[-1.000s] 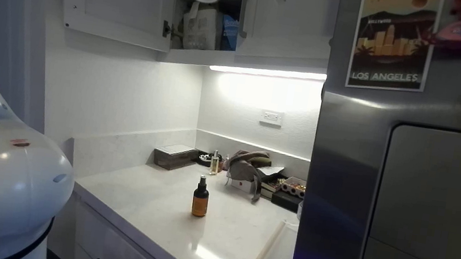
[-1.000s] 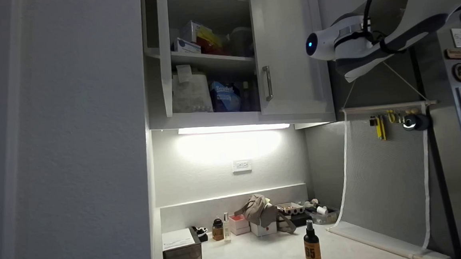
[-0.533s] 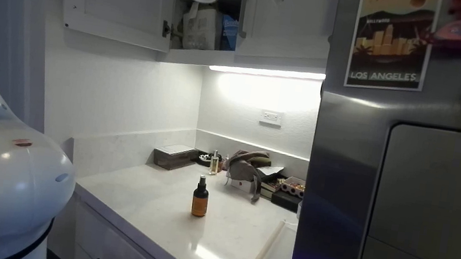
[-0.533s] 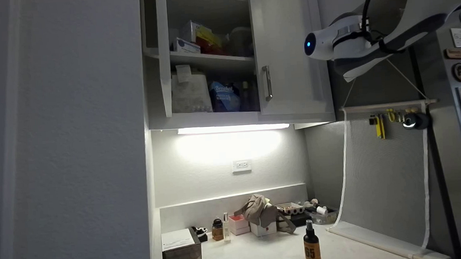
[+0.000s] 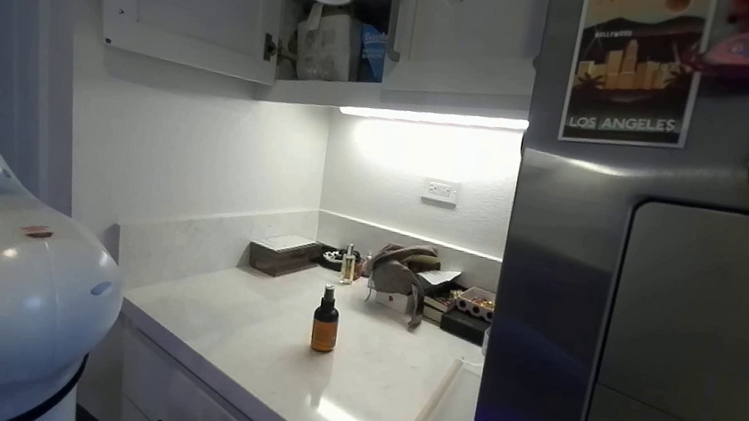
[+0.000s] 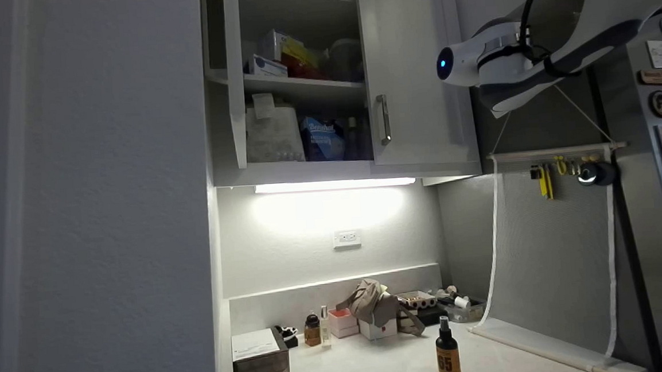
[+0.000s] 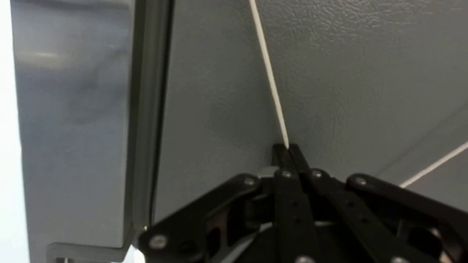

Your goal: Close the right cupboard door and take the transparent flag off the hanger

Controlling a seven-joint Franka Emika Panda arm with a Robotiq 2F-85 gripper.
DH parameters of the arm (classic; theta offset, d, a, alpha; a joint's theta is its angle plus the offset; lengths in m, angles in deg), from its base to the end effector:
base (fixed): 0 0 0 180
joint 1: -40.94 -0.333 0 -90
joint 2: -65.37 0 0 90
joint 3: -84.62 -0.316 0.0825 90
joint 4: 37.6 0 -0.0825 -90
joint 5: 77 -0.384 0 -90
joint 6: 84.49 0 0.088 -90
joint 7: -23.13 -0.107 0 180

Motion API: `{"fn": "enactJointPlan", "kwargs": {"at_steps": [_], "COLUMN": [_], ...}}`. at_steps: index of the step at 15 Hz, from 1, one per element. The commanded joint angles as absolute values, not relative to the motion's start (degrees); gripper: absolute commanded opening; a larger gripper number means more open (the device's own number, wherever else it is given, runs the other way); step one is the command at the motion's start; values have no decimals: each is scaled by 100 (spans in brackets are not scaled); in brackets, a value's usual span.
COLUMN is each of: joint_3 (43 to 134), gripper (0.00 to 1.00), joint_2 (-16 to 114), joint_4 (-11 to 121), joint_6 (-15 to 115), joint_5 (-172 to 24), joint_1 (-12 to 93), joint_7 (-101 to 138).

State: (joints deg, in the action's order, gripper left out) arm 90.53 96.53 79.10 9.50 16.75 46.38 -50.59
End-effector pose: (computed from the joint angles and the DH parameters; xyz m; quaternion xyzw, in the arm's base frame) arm 0.3501 -0.1906 0.7653 0.5177 -0.4726 0.4150 0.5800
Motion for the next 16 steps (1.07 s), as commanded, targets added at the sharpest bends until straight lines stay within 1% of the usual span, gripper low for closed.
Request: {"fn": "enactJointPlan", "kwargs": {"at_steps": [1,16], "joint_3": [9053,9021], "gripper": [0,0], "joint_2": [9646,9505], "joint_4": [7763,7206], "joint_6": [889,918], "joint_5": [1838,1885], "joint_1": [4569,4455], "joint_7": [-5587,-6698]}}
